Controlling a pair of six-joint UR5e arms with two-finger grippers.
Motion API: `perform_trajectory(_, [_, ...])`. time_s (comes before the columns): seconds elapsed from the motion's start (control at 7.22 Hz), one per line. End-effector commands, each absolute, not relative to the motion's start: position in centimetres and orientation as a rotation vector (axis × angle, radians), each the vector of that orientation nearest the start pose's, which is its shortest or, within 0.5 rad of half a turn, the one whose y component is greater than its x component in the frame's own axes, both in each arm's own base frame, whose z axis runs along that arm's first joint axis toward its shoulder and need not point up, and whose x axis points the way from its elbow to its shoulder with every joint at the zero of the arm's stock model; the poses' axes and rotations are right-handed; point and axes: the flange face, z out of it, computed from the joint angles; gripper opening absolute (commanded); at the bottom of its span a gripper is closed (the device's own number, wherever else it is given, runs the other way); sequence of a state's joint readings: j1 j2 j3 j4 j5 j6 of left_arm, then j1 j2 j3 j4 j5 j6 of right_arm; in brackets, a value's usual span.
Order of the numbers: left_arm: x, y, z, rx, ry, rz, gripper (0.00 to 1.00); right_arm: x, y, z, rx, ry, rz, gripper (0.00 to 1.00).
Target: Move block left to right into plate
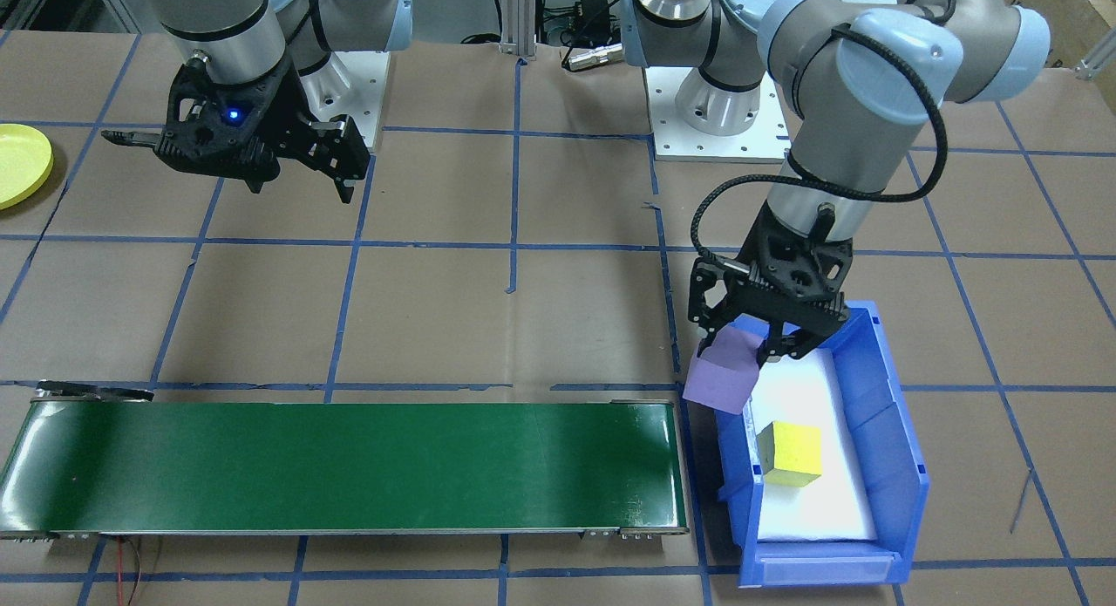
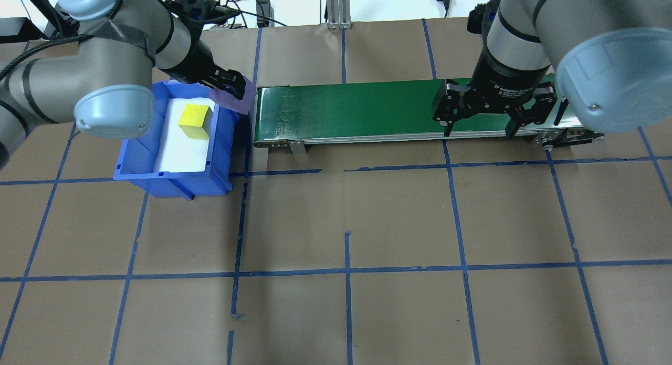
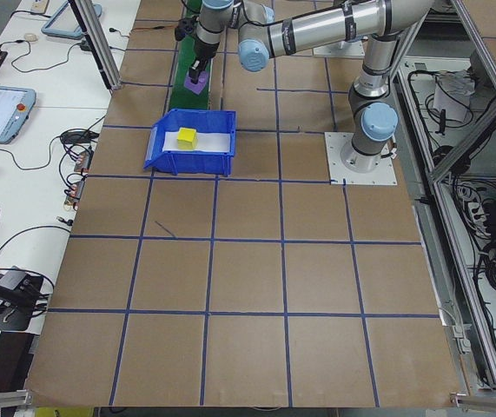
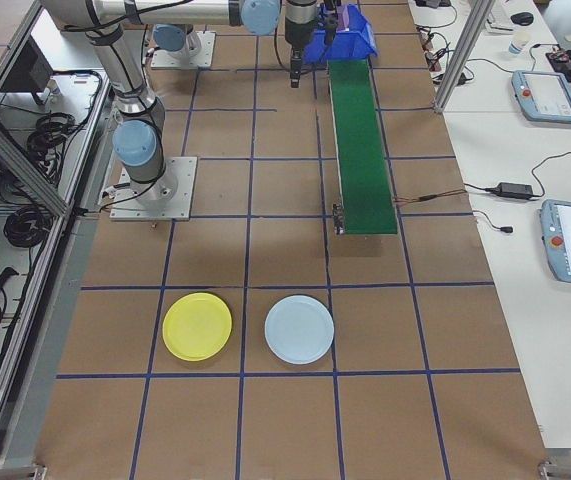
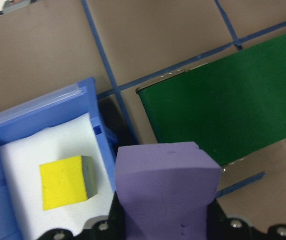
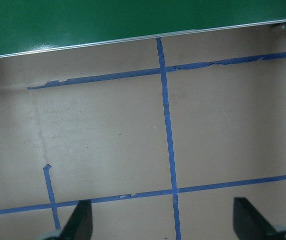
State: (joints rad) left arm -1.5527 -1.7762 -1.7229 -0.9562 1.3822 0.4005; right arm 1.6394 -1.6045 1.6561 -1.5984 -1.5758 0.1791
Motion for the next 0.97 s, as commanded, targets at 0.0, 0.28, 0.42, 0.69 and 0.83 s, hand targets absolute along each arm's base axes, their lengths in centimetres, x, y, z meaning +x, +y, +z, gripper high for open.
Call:
perform_trajectory(0.0, [-15.5, -59.2, 33.0, 0.698, 3.212, -0.428, 0.24, 16.4, -46.5, 46.5, 0.174, 3.146, 0.037, 1.0])
perform_trajectory(0.28, [-16.1, -60.5, 29.3, 0.716, 3.21, -0.415, 0.24, 16.4, -46.5, 46.5, 0.171, 3.146, 0.037, 1.0])
perform_trajectory(0.42, [-16.0, -60.4, 28.5, 0.702, 3.217, -0.391, 0.75, 16.5, -46.4, 46.5, 0.171, 3.146, 0.037, 1.0])
perform_trajectory(0.69, [-16.0, -60.5, 28.6, 0.632, 3.23, -0.403, 0.99, 16.5, -46.4, 46.5, 0.171, 3.146, 0.037, 1.0])
perform_trajectory(0.83, [-15.9, -60.4, 29.4, 0.638, 3.216, -0.422, 1.0, 16.5, -46.4, 46.5, 0.169, 3.146, 0.037, 1.0])
